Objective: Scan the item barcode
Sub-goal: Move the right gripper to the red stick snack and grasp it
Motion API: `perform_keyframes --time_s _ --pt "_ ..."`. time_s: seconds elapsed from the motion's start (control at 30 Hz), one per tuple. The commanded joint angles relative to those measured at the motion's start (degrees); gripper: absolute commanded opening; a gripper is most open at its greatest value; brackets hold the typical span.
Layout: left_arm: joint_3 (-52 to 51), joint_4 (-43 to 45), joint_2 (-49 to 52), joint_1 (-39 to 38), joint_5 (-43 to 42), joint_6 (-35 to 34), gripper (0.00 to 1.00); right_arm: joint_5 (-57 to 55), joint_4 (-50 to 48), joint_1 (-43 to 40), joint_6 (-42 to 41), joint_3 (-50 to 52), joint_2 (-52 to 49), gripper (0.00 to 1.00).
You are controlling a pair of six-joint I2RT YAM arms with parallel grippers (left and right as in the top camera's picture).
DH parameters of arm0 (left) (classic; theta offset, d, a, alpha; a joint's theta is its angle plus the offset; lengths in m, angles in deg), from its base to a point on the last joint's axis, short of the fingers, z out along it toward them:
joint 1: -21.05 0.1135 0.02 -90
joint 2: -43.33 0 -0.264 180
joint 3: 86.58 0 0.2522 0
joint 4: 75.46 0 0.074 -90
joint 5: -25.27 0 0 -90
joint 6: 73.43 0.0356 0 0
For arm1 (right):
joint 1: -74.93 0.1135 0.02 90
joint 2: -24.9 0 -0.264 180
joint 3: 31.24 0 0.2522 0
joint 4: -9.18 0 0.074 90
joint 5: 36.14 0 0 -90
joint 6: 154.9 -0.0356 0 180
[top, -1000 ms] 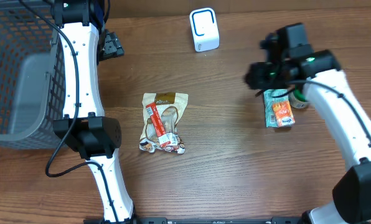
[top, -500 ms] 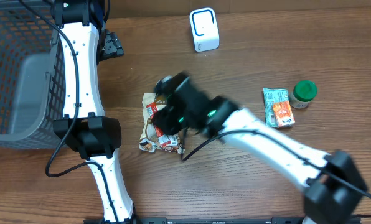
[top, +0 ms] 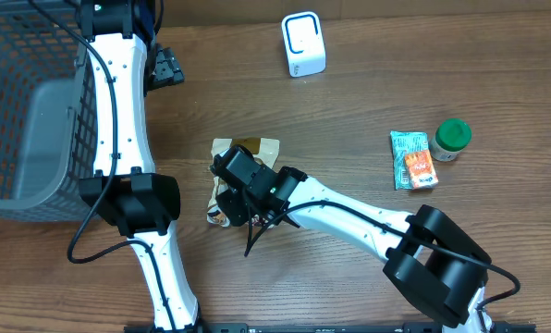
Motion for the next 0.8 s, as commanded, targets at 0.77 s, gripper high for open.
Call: perform_keyframes --time_s 0.77 --pt "0.3 0.0 -1.1 -0.2 0.7 0.0 1.0 -4.2 -0.6 -0.5 -0.2 0.7 -4.5 0.27"
